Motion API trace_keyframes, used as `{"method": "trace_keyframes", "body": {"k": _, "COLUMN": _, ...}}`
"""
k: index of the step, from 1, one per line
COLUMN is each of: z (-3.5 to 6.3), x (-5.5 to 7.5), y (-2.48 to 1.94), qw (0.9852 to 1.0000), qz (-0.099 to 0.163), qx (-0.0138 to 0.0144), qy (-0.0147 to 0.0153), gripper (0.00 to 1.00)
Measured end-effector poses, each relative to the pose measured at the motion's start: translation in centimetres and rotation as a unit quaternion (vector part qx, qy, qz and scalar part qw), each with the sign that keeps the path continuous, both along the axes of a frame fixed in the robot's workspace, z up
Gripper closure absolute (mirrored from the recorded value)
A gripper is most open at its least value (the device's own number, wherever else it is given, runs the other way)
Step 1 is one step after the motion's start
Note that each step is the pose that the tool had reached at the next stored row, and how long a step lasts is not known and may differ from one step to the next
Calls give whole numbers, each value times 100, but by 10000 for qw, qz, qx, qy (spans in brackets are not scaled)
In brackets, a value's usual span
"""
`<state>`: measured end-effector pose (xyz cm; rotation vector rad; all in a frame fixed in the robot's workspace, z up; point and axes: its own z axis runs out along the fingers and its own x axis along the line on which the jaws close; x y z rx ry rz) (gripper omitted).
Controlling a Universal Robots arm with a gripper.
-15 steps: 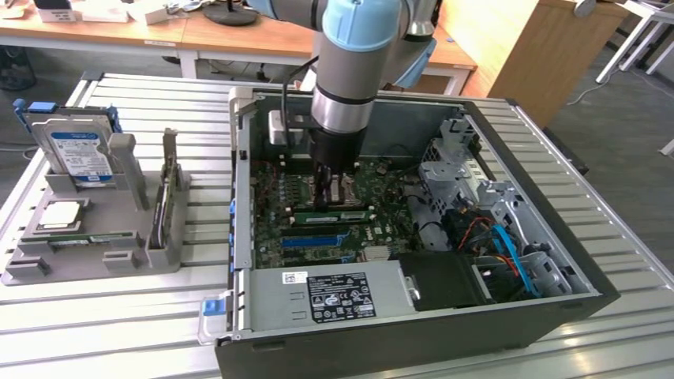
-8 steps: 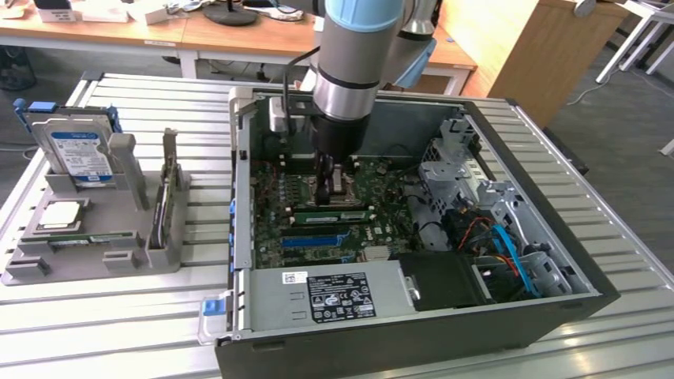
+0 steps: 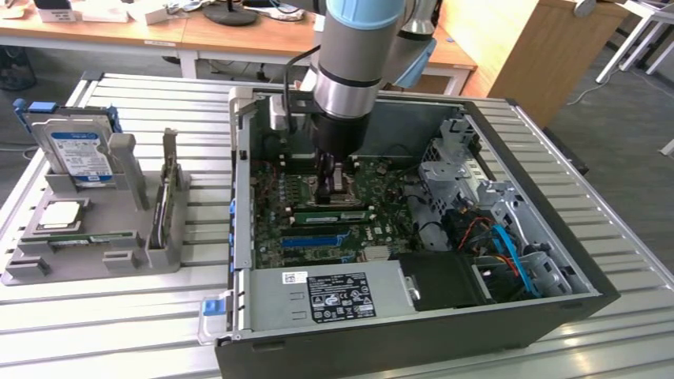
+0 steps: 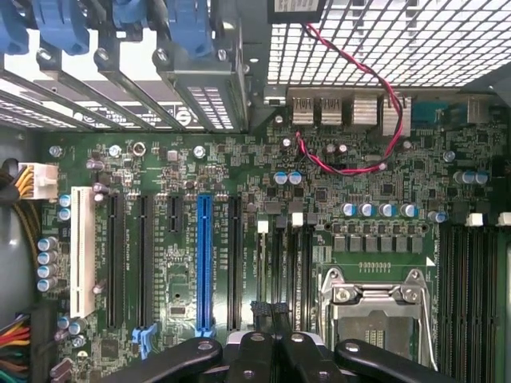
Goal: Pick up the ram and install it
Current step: 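Press down the ram until it locks into place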
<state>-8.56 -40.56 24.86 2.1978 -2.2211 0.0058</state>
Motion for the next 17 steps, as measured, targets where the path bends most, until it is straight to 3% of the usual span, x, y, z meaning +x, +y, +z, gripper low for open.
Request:
{"method": "trace_keyframes", "body": {"k": 13, "z": -1, "x": 255, "y": -18, "qw": 10000, "qz": 8, "qx": 1, "qy": 0, "gripper": 89}}
{"method": "trace_keyframes", "body": {"k": 17, "z": -1, "x": 276, "y": -18, "qw": 10000, "qz": 8, "qx": 1, "qy": 0, "gripper": 89}}
